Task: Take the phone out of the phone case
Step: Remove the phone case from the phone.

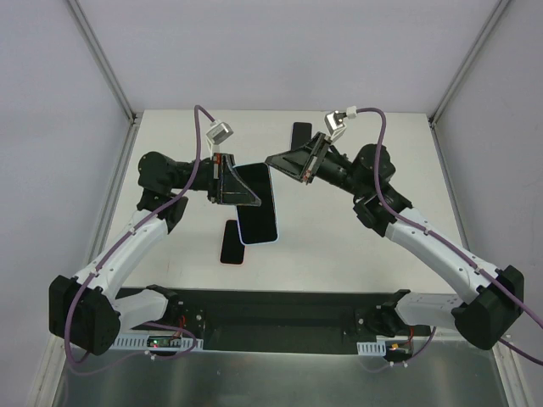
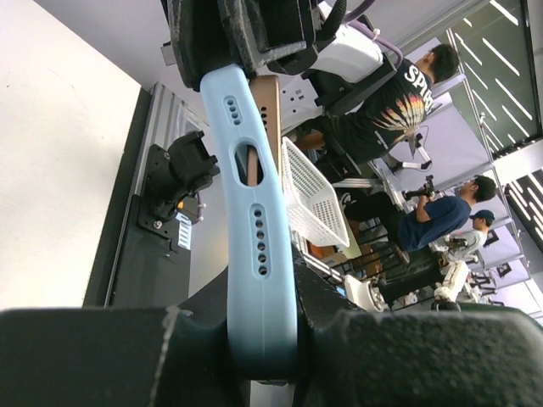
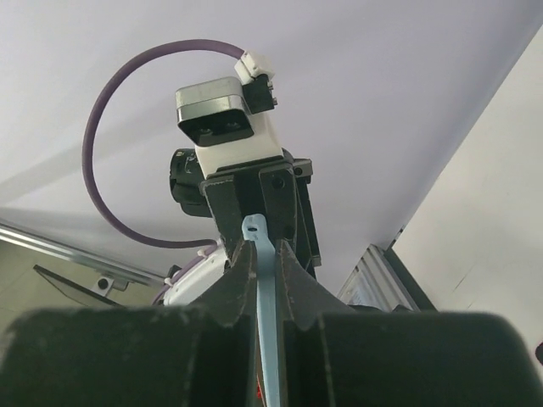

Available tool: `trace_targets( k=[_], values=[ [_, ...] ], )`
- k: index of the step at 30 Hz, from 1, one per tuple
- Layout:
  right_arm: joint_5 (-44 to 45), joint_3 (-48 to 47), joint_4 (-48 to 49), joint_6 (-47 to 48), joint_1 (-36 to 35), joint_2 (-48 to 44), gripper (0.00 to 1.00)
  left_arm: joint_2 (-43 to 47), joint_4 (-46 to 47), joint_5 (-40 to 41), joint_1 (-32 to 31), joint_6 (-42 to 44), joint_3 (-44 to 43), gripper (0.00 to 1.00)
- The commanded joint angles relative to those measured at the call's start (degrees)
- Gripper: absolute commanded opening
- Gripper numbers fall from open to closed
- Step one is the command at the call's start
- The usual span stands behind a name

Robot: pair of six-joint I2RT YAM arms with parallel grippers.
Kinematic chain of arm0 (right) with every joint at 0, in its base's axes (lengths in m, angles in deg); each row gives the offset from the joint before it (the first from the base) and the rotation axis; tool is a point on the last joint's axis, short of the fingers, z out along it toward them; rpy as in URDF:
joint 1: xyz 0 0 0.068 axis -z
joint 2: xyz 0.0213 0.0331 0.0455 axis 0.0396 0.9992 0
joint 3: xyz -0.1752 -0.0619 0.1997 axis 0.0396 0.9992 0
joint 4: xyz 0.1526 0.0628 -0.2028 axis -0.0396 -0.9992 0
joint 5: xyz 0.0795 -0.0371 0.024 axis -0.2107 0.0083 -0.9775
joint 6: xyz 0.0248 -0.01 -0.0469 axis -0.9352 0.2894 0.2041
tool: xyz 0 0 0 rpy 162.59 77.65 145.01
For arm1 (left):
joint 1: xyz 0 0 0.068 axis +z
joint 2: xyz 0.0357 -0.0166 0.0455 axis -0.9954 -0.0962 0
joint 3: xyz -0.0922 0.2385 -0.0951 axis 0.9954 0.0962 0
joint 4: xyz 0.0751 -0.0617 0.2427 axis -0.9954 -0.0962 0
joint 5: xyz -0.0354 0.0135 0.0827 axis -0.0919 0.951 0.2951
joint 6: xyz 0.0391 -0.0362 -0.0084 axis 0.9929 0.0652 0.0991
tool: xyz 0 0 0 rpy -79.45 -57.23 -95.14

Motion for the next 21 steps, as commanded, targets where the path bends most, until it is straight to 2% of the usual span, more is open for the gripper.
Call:
trace_targets(
  k=[1, 8, 11, 12, 21],
  values=[
    [1.04, 3.6, -23.75, 11.06, -2.61, 4.88, 0.01, 2.81, 21.74, 3.04, -0.57, -1.37, -6.08, 0.0],
    [2.62, -0.53, -31.23, 17.56, -4.82, 7.0, 0.03, 1.32, 26.75, 4.18, 0.05, -5.41, -6.17, 0.0],
    [1.05, -0.27, -31.06, 18.62, -4.9, 7.17, 0.16, 0.7, 27.11, 4.45, 0.4, -6.12, -5.99, 0.0],
    [-0.27, -0.27, -30.97, 19.14, -5.08, 7.26, 0.27, 0.35, 27.54, 4.45, 0.4, -6.64, -5.99, 0.0],
    [-8.17, 0.17, -30.8, 21.61, -6.4, 7.08, 0.33, -0.97, 28.25, 5.24, 1.1, -7.53, -6.17, 0.0]
  ],
)
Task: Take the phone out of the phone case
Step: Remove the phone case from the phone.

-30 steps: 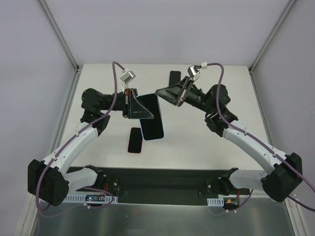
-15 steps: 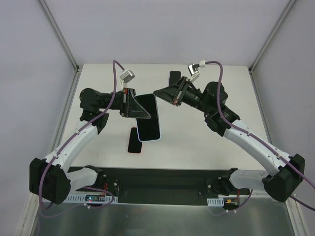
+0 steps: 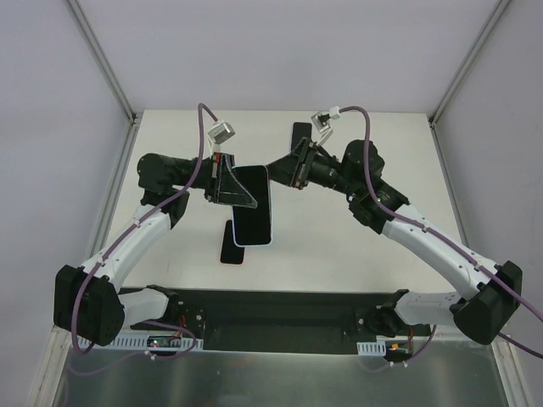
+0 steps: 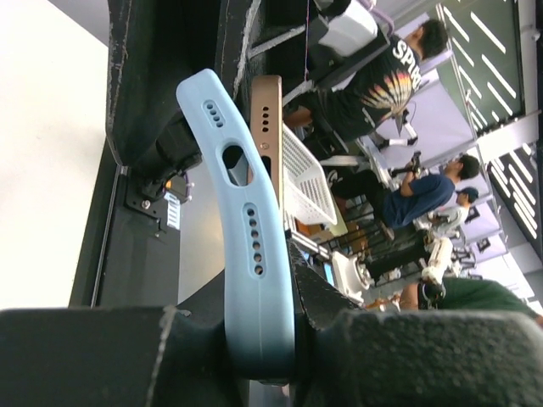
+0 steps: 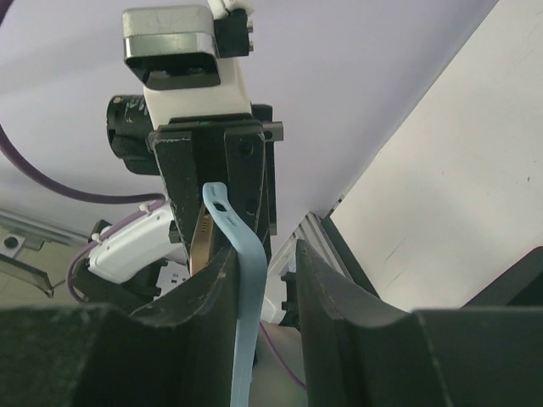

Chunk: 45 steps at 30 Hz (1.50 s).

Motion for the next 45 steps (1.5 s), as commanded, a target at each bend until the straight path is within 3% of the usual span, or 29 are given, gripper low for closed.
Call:
trace_targets(
  k=[1, 6, 12, 14, 15, 18, 23, 28, 30, 31, 33, 34, 38, 42, 45],
  values=[
    [-9.63, 5.07, -20.0, 7.42, -3.34, 5.1, 0.33, 2.2, 17.65, 9.5, -0.53, 2.18, -6.08, 0.0],
    [-14.9, 4.81, -20.96, 9.71, -5.18, 5.18, 0.34, 0.8, 16.6, 9.77, -0.01, 2.88, -6.08, 0.0],
    [-14.65, 2.53, -24.21, 11.47, -7.38, 6.67, 0.34, -2.45, 16.51, 10.03, -0.01, 3.32, -5.82, 0.0],
    [-14.56, 1.47, -25.44, 11.65, -8.08, 8.43, 0.29, -4.38, 16.33, 9.68, -0.01, 3.58, -5.99, 0.0],
    [-14.56, 1.29, -25.36, 11.47, -8.43, 8.87, 0.18, -5.7, 16.33, 9.5, -0.01, 3.76, -5.99, 0.0],
    [-14.3, 1.38, -23.96, 9.89, -8.79, 9.93, 0.01, -7.9, 17.47, 9.24, -0.01, 3.15, -5.56, 0.0],
    [-10.0, 2.96, -22.37, 6.12, -8.7, 9.84, 0.01, -13.52, 23.27, 9.59, -0.01, -0.28, -5.29, 0.0],
    [-2.19, 7.7, -22.98, 2.07, -6.78, 7.48, 0.01, -16.96, 18.98, 8.8, -0.01, 1.91, -6.34, 0.02],
    [1.24, 9.98, -23.6, 0.49, -5.89, 6.51, 0.01, -17.75, 16.78, 8.71, -0.01, 2.96, -6.08, 0.1],
    [2.39, 10.43, -24.91, 0.05, -5.02, 5.46, 0.01, -18.1, 16.34, 8.71, 0.08, 3.23, -5.91, 0.21],
    [5.46, 11.31, -27.19, -0.31, -3.96, 4.75, 0.01, -18.89, 15.02, 8.89, 0.08, 3.93, -5.12, 0.29],
    [6.52, 11.57, -29.12, -0.39, -3.69, 3.79, 0.02, -19.07, 14.58, 8.97, 0.08, 4.11, -4.94, 0.41],
    [10.57, 12.63, -33.35, -0.75, -2.29, 1.85, 0.01, -20.03, 12.47, 8.63, 0.34, 5.6, -3.89, 0.69],
    [12.51, 13.94, -35.73, -1.01, -0.36, 0.44, 0.01, -19.95, 6.94, 9.06, 1.13, 9.98, -3.45, 0.78],
    [13.39, 14.56, -36.96, -1.36, 0.61, -0.09, 0.01, -19.07, -3.67, 10.02, 1.22, 16.81, -3.88, 0.84]
  ],
)
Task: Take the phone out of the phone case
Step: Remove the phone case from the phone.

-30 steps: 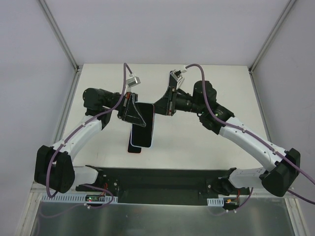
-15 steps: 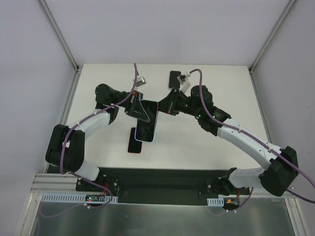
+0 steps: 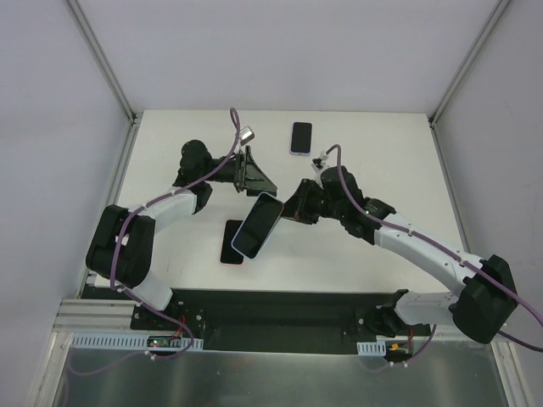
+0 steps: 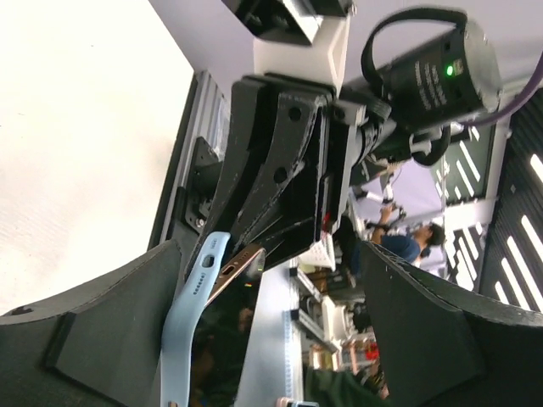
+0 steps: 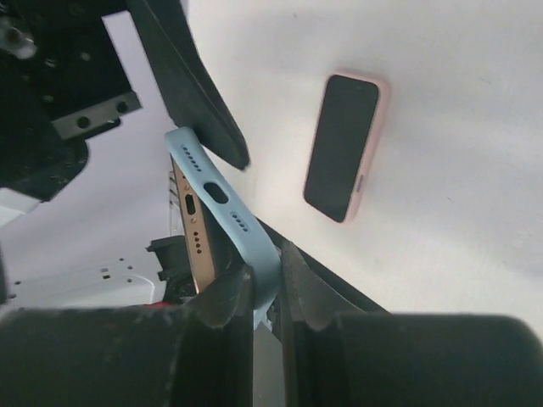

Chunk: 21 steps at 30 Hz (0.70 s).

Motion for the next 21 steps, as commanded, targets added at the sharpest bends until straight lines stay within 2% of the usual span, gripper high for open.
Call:
trace_targets(
  k=[1, 4, 5, 8, 13, 19, 21],
  values=[
    [2.4, 3.54, -18.03, -0.18, 1.49, -0.46, 0.01, 3.92, -11.78, 6.68, 1.16, 11.29, -3.73, 0.86],
    [3.01, 3.9, -18.65, -0.27, 2.72, -1.43, 0.01, 5.24, -23.85, 9.49, 1.25, 21.66, -5.92, 0.9],
    [3.19, 3.81, -19.09, -0.1, 2.98, -1.69, 0.01, 5.85, -31.46, 10.72, 1.25, 26.21, -6.36, 0.9],
    [3.8, 3.46, -21.19, 0.52, 4.3, -2.31, 0.01, 6.74, -41.43, 14.41, 1.25, 32.12, -8.21, 0.91],
    [7.31, -0.13, -27.25, 2.54, 5.36, -1.17, 0.01, 6.21, -53.84, 19.86, -0.07, 36.8, -10.67, 0.89],
    [11.1, -6.29, -33.06, 4.65, 5.62, 4.1, 0.01, 2.62, -68.6, 32.43, -9.55, 40.49, -14.1, 0.83],
    [10.75, -9.1, -34.11, 5.0, 5.71, 7.25, 0.01, 1.29, -69.59, 35.15, -12.8, 39.27, -14.37, 0.81]
  ],
)
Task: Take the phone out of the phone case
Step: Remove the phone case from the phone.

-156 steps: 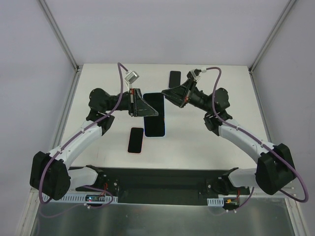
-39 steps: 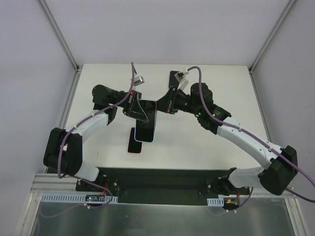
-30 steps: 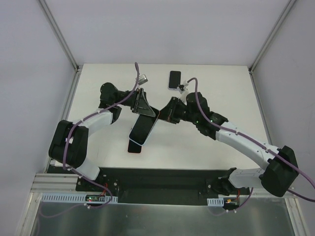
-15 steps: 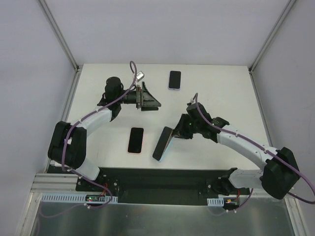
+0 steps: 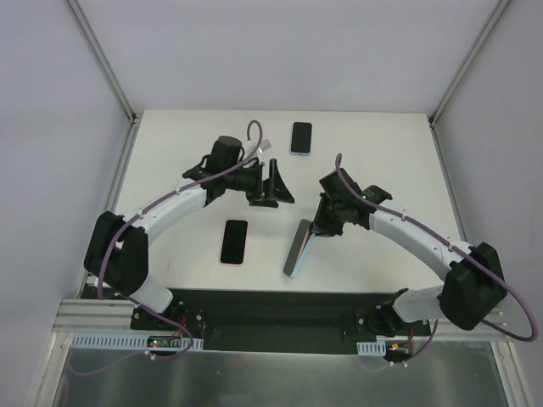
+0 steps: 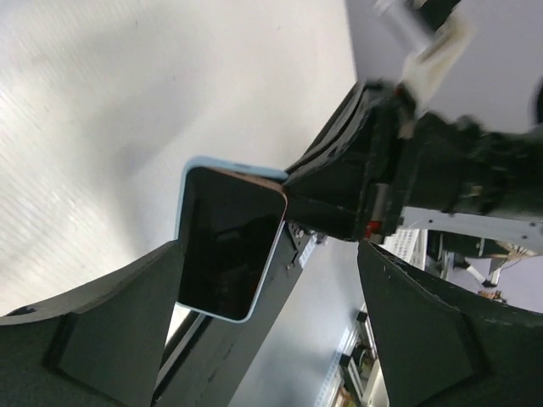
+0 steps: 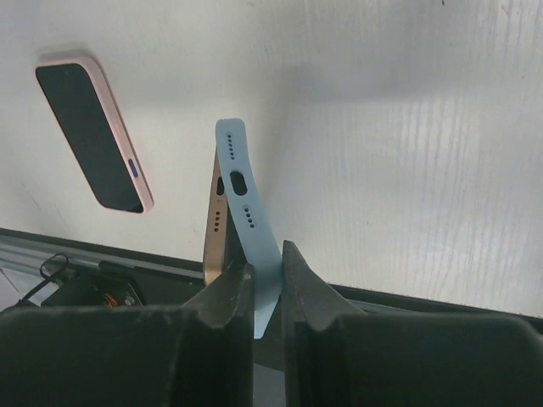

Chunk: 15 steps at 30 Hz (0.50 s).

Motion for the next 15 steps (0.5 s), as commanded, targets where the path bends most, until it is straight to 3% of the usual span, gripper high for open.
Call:
trace_targets(
  k=[1, 15],
  values=[
    [0.65, -7.73, -3.45, 1.0, 0.53, 4.88, 0.01, -2.29, -9.69, 9.02, -6.71, 2.5, -2.43, 0.81],
    [-3.3, -16.97, -8.21, -0.92, 1.67, 19.66, 0.01, -3.09, -14.96, 21.32, -11.99, 4.17, 0.91, 0.75]
  ],
)
